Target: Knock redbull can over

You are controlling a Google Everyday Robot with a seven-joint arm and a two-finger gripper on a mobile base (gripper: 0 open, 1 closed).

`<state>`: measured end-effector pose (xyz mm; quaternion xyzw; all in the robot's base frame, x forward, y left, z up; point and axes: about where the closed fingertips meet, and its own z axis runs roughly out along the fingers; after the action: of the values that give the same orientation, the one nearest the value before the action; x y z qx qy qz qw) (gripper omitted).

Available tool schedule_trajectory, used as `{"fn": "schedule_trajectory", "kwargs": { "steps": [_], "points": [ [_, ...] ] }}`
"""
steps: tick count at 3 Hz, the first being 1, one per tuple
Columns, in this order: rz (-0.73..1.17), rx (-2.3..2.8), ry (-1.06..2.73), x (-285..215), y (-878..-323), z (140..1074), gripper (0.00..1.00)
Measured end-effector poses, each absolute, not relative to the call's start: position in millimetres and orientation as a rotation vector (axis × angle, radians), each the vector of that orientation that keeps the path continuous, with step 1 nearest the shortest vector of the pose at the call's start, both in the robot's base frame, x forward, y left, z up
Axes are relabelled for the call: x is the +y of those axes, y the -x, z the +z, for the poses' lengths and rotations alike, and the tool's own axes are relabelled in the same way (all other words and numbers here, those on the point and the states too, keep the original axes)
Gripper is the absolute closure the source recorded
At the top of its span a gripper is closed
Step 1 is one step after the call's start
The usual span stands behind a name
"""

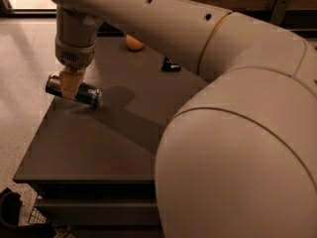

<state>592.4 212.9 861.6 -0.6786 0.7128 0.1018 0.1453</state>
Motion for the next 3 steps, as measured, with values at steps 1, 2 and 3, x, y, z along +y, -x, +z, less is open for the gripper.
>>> {"fn": "schedule_trajectory", "kwargs": {
  "steps": [1, 2, 3],
  "points": [
    [0.294, 2.088, 1.994, 217.7, -594.6, 843.5, 1.0],
    [0.295, 2.09, 1.997, 218.1, -594.4, 841.2, 0.84],
    [0.295, 2.09, 1.998, 218.3, -594.1, 840.2, 0.61]
  ]
}}
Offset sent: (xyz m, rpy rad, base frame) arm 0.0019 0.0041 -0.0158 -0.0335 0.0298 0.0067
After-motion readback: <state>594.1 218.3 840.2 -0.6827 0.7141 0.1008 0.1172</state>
